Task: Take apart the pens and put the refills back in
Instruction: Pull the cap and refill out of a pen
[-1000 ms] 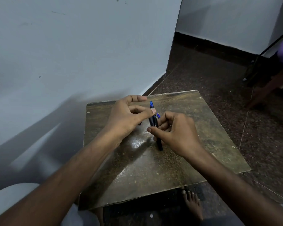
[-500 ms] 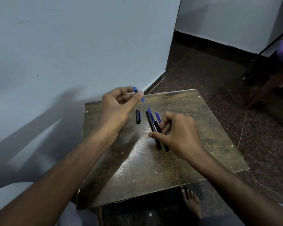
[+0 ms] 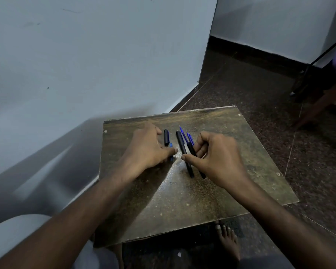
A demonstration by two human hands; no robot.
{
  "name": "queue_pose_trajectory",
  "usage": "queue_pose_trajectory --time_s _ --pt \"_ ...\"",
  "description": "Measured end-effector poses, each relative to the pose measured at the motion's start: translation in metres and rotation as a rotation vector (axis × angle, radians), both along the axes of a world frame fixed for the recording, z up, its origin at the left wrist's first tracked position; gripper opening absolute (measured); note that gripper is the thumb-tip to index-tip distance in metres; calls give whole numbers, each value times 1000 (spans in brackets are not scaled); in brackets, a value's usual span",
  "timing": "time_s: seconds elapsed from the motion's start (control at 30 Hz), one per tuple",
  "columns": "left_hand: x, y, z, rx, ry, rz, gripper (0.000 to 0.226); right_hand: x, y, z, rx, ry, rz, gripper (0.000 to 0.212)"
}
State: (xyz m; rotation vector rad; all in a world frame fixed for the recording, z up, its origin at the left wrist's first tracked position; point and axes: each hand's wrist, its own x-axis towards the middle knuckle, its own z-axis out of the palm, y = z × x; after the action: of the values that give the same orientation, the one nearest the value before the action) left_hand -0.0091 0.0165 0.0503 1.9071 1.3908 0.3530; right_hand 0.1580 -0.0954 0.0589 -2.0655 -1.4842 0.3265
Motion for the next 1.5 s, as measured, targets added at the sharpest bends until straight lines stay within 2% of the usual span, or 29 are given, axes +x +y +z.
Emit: queue_pose_trajectory --time_s 0.13,0.23,0.3,0.37,0.43,0.5,0.57,0.6,0.67,0.77,0.87,1.03,1.17,1.5 --pt "3 -1 -2 15 63 -13 70 1 0 1 -19 11 4 40" --pt "-1 1 0 10 45 1 65 2 1 2 -42 78 4 35" --pt "-5 2 2 53 7 -8 53 2 2 3 -54 170 11 30" --pt "-7 5 3 110 -55 -60 30 3 4 4 -65 306 44 31" --pt "-8 5 5 42 -170 -109 7 2 4 4 -76 462 76 33" --pt "-7 4 9 -50 -221 -154 19 0 4 5 -91 704 82 30" --pt "-6 1 12 -132 -221 -205 18 -3 5 7 -102 920 64 25" --pt "-6 0 14 -158 -226 -226 14 -4 6 8 -105 988 47 21" --pt "-8 -4 17 -171 -235 -246 26 -7 8 11 -97 1090 3 13" --pt "-9 -8 19 -87 -211 -270 31 -11 10 15 -52 1213 -29 9" --pt "-8 -11 18 20 -188 -218 17 -13 11 17 -33 1312 -46 9" --pt "-6 -15 15 79 -140 -175 25 -8 18 19 -25 1362 -117 15" --pt "-2 -20 16 83 -163 -175 22 -4 20 22 14 1440 -133 17" --pt "-6 -30 17 122 -187 -143 22 -19 16 25 6 1538 -225 11"
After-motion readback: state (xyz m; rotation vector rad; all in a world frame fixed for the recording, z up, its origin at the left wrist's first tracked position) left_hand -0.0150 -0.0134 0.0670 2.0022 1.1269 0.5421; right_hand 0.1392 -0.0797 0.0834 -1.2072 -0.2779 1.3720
